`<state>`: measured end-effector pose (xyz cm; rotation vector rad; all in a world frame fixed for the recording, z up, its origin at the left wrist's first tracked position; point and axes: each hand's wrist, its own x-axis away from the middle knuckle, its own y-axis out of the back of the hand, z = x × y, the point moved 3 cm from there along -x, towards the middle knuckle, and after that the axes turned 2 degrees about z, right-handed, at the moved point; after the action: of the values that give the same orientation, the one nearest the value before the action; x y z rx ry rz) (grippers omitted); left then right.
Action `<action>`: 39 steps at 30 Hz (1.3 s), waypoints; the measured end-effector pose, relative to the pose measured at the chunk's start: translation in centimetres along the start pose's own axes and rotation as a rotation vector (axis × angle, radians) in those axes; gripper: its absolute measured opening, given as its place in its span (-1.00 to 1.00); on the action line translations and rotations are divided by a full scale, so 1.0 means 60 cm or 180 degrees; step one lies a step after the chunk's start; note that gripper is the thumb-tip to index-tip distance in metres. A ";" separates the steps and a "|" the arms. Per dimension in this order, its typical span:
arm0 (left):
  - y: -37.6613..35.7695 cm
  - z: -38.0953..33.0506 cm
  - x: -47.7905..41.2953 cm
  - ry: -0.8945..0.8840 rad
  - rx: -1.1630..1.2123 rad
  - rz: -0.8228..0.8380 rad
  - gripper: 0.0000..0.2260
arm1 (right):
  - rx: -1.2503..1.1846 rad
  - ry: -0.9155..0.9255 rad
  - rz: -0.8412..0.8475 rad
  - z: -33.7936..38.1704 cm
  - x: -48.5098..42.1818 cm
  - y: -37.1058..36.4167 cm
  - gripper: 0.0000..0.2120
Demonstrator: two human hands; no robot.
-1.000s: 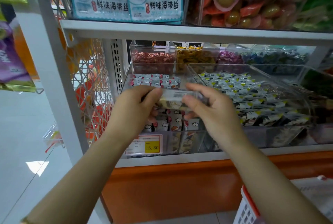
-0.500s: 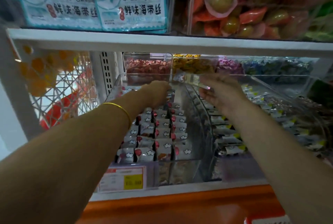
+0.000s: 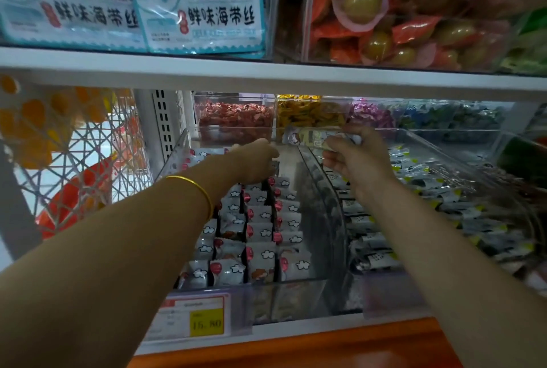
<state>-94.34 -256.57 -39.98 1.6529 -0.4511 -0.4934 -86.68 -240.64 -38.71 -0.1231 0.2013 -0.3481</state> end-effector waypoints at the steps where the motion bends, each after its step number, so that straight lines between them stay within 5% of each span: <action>1: 0.001 -0.001 0.005 -0.0051 0.0110 -0.0059 -0.74 | 0.0187 0.0087 -0.0035 0.002 -0.003 -0.002 -0.74; 5: 0.007 0.004 0.025 -0.0085 0.0170 -0.0231 -0.75 | 0.1419 0.1028 0.0110 0.030 -0.017 -0.029 -0.86; 8: 0.005 0.011 0.035 -0.0032 0.0206 -0.0290 -0.74 | 0.2739 0.1708 0.0426 0.048 -0.030 -0.063 -0.69; 15: 0.007 0.010 0.062 0.0016 0.0525 -0.0180 -0.69 | 0.4622 0.1657 0.1246 0.022 -0.075 -0.155 -0.79; 22: 0.008 0.018 0.108 0.0249 0.0379 -0.0249 -0.71 | 0.4903 0.1054 0.1665 -0.011 -0.062 -0.186 -0.72; 28: -0.002 0.016 0.120 0.0227 0.0196 -0.0194 -0.71 | 0.4683 -0.0207 0.1655 -0.019 -0.068 -0.204 -0.57; 35: -0.009 0.018 0.137 0.0338 0.0035 -0.0006 -0.64 | 0.4365 -0.0322 0.1675 -0.004 -0.068 -0.203 -0.64; 39: -0.010 0.017 0.145 0.0264 -0.0067 -0.0055 -0.61 | 0.3896 -0.0787 0.1510 -0.049 -0.082 -0.192 -0.47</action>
<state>-87.65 -262.14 -41.26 1.6517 -0.3693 -0.4392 -95.60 -249.91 -38.90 1.0717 -0.2488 0.0626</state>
